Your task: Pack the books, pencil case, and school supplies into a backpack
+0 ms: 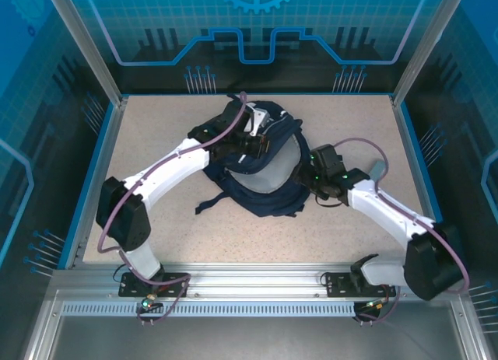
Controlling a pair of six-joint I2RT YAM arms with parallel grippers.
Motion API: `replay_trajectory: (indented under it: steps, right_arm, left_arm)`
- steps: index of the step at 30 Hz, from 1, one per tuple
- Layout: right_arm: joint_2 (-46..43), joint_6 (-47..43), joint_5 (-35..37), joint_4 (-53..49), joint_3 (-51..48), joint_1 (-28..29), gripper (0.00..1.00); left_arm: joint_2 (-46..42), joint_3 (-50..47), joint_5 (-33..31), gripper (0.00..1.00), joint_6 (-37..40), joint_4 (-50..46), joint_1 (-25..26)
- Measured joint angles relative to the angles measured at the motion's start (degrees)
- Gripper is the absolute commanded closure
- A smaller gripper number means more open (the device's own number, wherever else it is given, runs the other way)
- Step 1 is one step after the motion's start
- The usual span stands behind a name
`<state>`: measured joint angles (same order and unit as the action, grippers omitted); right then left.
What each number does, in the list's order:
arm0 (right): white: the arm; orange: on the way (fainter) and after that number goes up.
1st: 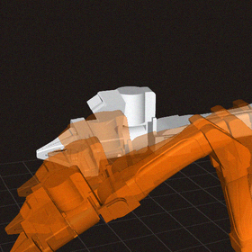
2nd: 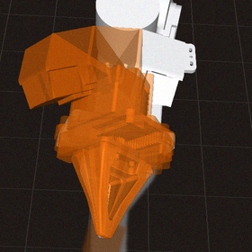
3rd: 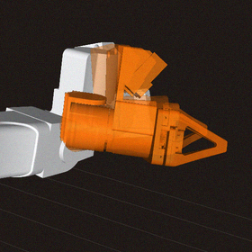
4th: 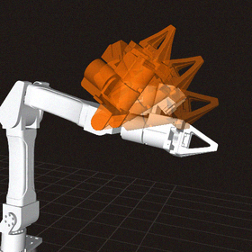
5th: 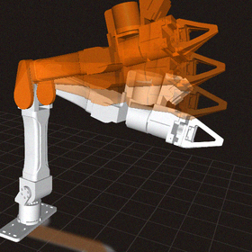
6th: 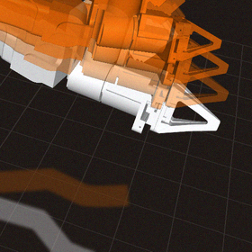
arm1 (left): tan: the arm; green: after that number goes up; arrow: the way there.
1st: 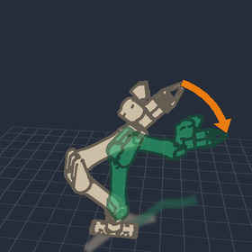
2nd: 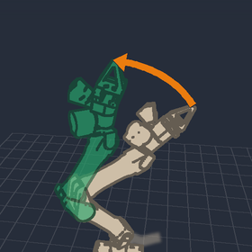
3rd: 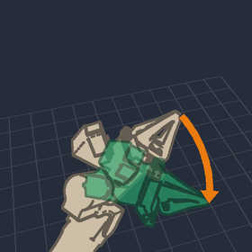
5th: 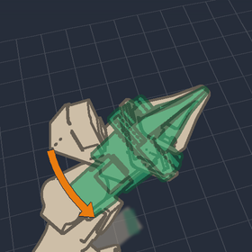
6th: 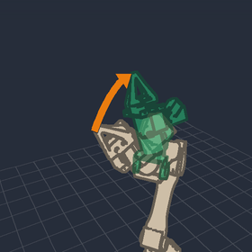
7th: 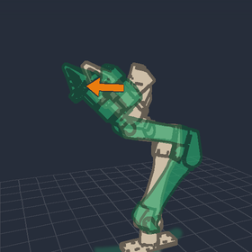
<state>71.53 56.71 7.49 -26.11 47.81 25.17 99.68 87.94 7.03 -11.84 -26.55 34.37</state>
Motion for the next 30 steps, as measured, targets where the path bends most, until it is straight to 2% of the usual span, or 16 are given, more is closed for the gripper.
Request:
replay_trajectory:
  steps: [3,5,8,11,16,20,27,30]
  right_arm:
    - [-4.76,-0.68,1.36,-2.4,-0.13,-1.79,0.2]
    - [-6.84,-1.31,1.57,-3.96,0.31,-3.17,0.19]
    - [-7.74,-2.47,1.4,-5.53,1.09,-4.33,0.17]
    - [-7.54,-3.67,0.37,-7.08,2.36,-4.55,0.15]
    - [-5.57,-5.42,-3.96,-6.86,4.42,-4.61,0.1]
    - [-2.38,-6.38,-7.21,-6.49,5.38,-4.57,0.09]
    - [1.81,-6.84,-10.51,-5.88,7.19,-3.28,0.09]
    - [2.51,-6.82,-11.06,-5.75,7.5,-2.36,0.09]
  left_arm:
    - [2.64,1.2,2.25,0.53,-2.08,1.11,0.11]
    - [2.95,1.2,2.86,0.37,-2.97,1.97,0.2]
    - [1.4,-0.55,2.91,0.24,-4.33,4.31,-0.04]
    - [-3.19,-6.64,2.86,0.19,-5.6,6.54,-1.25]
    - [-12.9,-20.74,2.89,0.17,-7.63,9.11,-7.19]
    - [-17.03,-30.38,2.67,0.18,-8.83,10.12,-11.15]
    - [-19.45,-40.7,3.39,0.49,-7.13,13.57,-12.22]
    - [-19.37,-41.29,3.34,0.55,-4.87,15.02,-12.22]
